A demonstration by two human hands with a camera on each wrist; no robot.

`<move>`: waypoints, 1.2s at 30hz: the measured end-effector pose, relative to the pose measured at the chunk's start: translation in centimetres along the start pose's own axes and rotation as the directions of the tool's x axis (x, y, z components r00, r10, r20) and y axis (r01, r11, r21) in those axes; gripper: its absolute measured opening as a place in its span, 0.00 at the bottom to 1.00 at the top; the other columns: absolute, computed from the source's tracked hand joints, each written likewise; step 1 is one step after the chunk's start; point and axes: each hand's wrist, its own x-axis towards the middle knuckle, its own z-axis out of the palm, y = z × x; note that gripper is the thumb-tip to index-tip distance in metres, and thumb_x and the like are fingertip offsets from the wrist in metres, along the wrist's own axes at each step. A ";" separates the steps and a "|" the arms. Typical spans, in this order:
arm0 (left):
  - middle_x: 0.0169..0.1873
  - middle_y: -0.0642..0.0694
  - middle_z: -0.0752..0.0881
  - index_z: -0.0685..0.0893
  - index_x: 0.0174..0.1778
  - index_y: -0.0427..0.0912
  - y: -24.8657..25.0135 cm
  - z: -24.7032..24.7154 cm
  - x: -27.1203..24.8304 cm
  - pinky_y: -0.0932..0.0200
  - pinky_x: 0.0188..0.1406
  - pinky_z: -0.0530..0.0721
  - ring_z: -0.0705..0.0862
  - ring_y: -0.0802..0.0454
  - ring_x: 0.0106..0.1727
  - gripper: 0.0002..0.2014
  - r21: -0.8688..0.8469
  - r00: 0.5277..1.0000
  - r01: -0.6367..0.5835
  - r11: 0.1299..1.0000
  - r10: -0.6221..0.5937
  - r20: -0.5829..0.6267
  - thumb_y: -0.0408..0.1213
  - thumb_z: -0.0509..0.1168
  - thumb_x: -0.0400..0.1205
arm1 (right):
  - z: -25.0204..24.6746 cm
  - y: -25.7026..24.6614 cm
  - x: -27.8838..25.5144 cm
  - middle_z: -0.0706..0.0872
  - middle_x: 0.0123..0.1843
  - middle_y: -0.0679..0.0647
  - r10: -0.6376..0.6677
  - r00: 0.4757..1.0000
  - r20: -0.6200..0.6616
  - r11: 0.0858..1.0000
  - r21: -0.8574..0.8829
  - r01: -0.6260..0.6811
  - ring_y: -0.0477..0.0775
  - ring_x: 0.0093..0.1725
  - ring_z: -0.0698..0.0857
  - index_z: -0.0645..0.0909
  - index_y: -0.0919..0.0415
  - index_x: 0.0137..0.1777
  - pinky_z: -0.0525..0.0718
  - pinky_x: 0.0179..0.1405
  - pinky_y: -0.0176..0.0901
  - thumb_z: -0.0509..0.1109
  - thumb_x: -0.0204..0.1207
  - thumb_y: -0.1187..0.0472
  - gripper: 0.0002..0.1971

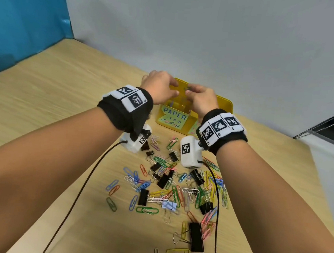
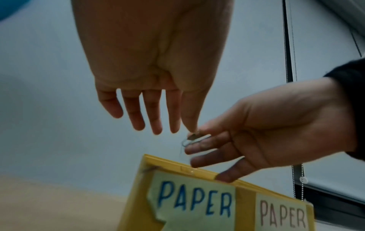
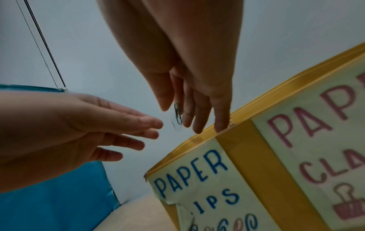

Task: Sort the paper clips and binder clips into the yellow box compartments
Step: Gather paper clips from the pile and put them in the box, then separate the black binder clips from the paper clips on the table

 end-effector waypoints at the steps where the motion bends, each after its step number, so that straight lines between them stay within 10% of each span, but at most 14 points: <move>1: 0.63 0.44 0.84 0.84 0.61 0.48 -0.5 -0.2 -0.4 0.49 0.69 0.73 0.78 0.43 0.66 0.17 -0.008 1.000 -0.005 1.000 0.005 -0.011 0.46 0.66 0.78 | -0.2 0.1 -0.4 0.85 0.59 0.55 -0.016 1.000 -0.008 0.998 -0.062 0.016 0.52 0.59 0.82 0.80 0.62 0.67 0.78 0.65 0.43 0.66 0.78 0.65 0.18; 5: 0.40 0.51 0.82 0.83 0.48 0.45 -4.2 -0.1 -3.3 0.63 0.43 0.77 0.78 0.55 0.37 0.05 -0.161 0.995 0.025 0.987 -0.009 0.101 0.34 0.66 0.78 | -0.6 -0.2 -4.2 0.88 0.61 0.53 -0.211 0.975 -0.070 0.938 -0.296 0.182 0.46 0.57 0.83 0.84 0.59 0.62 0.78 0.64 0.37 0.65 0.79 0.63 0.13; 8: 0.46 0.48 0.81 0.82 0.49 0.48 -6.6 0.9 -5.8 0.58 0.47 0.78 0.80 0.51 0.46 0.10 -0.014 0.911 -0.012 1.000 0.017 0.411 0.31 0.68 0.75 | 0.1 0.2 -6.9 0.88 0.55 0.52 -0.272 0.957 0.097 0.866 -0.410 0.288 0.45 0.49 0.82 0.85 0.60 0.58 0.80 0.53 0.34 0.65 0.80 0.63 0.11; 11: 0.59 0.44 0.77 0.81 0.66 0.49 -7.5 2.0 -7.8 0.55 0.63 0.76 0.78 0.48 0.60 0.23 0.132 0.820 -0.189 0.973 0.083 0.566 0.34 0.69 0.74 | 1.4 1.4 -7.9 0.87 0.49 0.54 -0.041 0.913 0.405 0.738 -0.604 0.301 0.50 0.45 0.83 0.86 0.61 0.54 0.81 0.46 0.38 0.67 0.78 0.62 0.09; 15: 0.62 0.42 0.80 0.85 0.61 0.46 -8.9 1.8 -9.1 0.62 0.59 0.73 0.80 0.46 0.62 0.17 0.184 0.829 -0.265 0.946 0.127 0.544 0.31 0.66 0.77 | 3.4 2.8 -9.0 0.85 0.43 0.55 0.239 0.808 0.539 0.524 -0.772 0.360 0.52 0.42 0.81 0.86 0.64 0.55 0.76 0.27 0.35 0.69 0.76 0.61 0.11; 19: 0.66 0.43 0.77 0.82 0.65 0.50 -10.3 0.5 -9.5 0.50 0.68 0.74 0.75 0.43 0.67 0.22 0.306 0.896 -0.200 0.931 0.047 0.442 0.30 0.66 0.75 | 5.2 3.0 -9.3 0.78 0.31 0.44 0.186 0.820 0.541 0.713 -0.649 0.266 0.42 0.28 0.73 0.85 0.61 0.58 0.69 0.15 0.20 0.65 0.79 0.65 0.12; 23: 0.74 0.47 0.68 0.68 0.75 0.55 -9.8 0.5 -10.3 0.46 0.72 0.68 0.66 0.44 0.73 0.31 0.321 0.887 -0.232 0.918 0.064 0.457 0.32 0.63 0.75 | 5.3 2.6 -8.7 0.86 0.45 0.53 0.025 0.878 0.478 0.695 -0.639 0.328 0.49 0.43 0.80 0.86 0.62 0.53 0.80 0.44 0.35 0.62 0.77 0.69 0.13; 30: 0.65 0.49 0.80 0.81 0.62 0.52 -10.0 1.8 -10.9 0.46 0.69 0.65 0.75 0.47 0.67 0.14 0.473 0.856 -0.378 0.796 0.107 0.505 0.39 0.58 0.83 | 4.4 4.1 -9.9 0.85 0.39 0.55 0.296 0.761 0.577 0.574 -0.745 0.341 0.51 0.35 0.82 0.85 0.64 0.46 0.80 0.29 0.36 0.76 0.69 0.61 0.09; 36: 0.65 0.44 0.78 0.76 0.69 0.51 -10.7 1.1 -11.3 0.43 0.70 0.64 0.73 0.43 0.68 0.20 0.514 0.923 -0.232 0.825 0.020 0.384 0.34 0.58 0.81 | 7.3 4.0 -9.9 0.85 0.38 0.57 0.203 0.819 0.537 0.685 -0.676 0.273 0.51 0.31 0.79 0.86 0.67 0.51 0.76 0.23 0.32 0.71 0.74 0.67 0.07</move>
